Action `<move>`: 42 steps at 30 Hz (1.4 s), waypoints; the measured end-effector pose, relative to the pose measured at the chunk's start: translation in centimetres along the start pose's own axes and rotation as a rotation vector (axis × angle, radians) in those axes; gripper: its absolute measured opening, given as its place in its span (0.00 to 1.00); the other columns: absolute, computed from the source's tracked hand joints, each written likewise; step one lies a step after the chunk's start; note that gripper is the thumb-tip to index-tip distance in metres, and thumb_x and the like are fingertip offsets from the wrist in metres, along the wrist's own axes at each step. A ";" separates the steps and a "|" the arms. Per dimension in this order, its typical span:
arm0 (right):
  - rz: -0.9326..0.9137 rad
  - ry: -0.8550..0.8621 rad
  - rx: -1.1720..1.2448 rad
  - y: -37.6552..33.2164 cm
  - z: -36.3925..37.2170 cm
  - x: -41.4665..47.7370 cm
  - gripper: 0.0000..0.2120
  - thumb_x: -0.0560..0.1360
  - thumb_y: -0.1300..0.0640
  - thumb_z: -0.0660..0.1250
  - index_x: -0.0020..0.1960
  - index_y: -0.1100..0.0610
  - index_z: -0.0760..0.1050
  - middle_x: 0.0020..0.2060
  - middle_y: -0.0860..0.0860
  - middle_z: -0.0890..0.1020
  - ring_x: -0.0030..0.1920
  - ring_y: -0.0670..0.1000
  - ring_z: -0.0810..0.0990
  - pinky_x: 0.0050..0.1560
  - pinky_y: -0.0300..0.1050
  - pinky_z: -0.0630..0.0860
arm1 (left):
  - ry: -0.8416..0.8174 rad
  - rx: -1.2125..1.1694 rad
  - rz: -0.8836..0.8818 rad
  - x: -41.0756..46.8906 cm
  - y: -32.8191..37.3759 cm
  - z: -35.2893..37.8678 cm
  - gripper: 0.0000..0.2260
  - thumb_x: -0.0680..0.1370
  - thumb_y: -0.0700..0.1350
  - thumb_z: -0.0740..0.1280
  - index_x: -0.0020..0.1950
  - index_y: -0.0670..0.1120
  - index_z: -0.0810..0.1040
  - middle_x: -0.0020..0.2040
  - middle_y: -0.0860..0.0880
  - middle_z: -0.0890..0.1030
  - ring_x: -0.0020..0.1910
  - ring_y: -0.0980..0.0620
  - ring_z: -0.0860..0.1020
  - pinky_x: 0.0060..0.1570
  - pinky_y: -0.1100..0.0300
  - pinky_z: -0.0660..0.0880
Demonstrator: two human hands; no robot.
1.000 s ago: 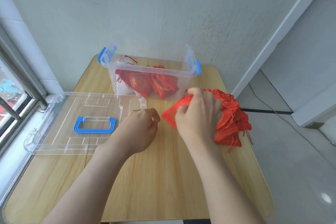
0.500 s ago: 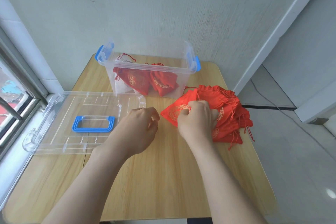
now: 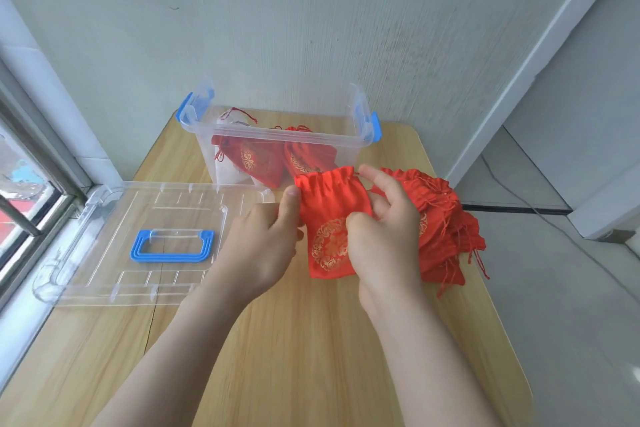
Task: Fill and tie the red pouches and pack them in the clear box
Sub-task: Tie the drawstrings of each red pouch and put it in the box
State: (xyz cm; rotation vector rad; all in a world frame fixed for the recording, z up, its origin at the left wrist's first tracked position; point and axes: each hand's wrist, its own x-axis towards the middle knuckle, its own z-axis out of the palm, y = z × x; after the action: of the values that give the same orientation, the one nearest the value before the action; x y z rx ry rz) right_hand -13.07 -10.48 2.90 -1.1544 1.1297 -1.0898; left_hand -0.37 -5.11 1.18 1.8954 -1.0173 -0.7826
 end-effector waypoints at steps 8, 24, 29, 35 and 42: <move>0.105 -0.082 -0.007 -0.1 -0.3 -1.0 0.32 0.74 0.76 0.58 0.66 0.47 0.80 0.50 0.46 0.90 0.35 0.47 0.81 0.33 0.39 0.77 | 0.017 -0.382 -0.008 0.5 0.1 0.2 0.15 0.87 0.51 0.63 0.53 0.42 0.84 0.45 0.39 0.84 0.44 0.47 0.81 0.56 0.43 0.80; 0.140 0.118 0.255 0.6 -0.4 0.1 0.06 0.80 0.63 0.74 0.53 0.53 0.86 0.47 0.56 0.90 0.46 0.52 0.87 0.49 0.44 0.85 | 0.249 -0.751 -0.030 0.0 0.8 -1.0 0.06 0.82 0.45 0.73 0.54 0.43 0.82 0.49 0.45 0.89 0.56 0.42 0.87 0.62 0.47 0.82; 0.260 0.100 0.436 0.4 -0.3 0.5 0.18 0.79 0.67 0.73 0.66 0.53 0.77 0.48 0.55 0.90 0.52 0.53 0.90 0.53 0.46 0.85 | 0.223 -0.916 -0.067 0.2 0.7 -1.3 0.09 0.86 0.45 0.66 0.61 0.42 0.80 0.54 0.45 0.89 0.56 0.49 0.87 0.65 0.51 0.80; 0.361 0.038 0.548 0.2 -0.3 0.3 0.11 0.82 0.67 0.68 0.62 0.65 0.82 0.52 0.56 0.89 0.52 0.51 0.89 0.58 0.46 0.83 | 0.208 -0.999 -0.123 0.3 0.8 -1.5 0.15 0.89 0.48 0.58 0.67 0.43 0.79 0.56 0.47 0.89 0.58 0.51 0.87 0.65 0.51 0.78; 0.447 -0.051 0.691 -0.4 -0.3 0.2 0.10 0.82 0.65 0.67 0.61 0.62 0.84 0.56 0.53 0.89 0.58 0.50 0.87 0.64 0.45 0.80 | 0.220 -1.008 -0.123 0.2 0.8 -1.6 0.15 0.89 0.47 0.58 0.60 0.42 0.83 0.54 0.49 0.89 0.54 0.55 0.87 0.65 0.53 0.77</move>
State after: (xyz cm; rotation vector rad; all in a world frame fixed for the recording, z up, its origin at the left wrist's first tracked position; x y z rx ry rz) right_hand -13.39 -10.72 3.28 -0.3604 0.8101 -0.9701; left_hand 0.73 -4.95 2.66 1.1200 -0.2488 -0.8972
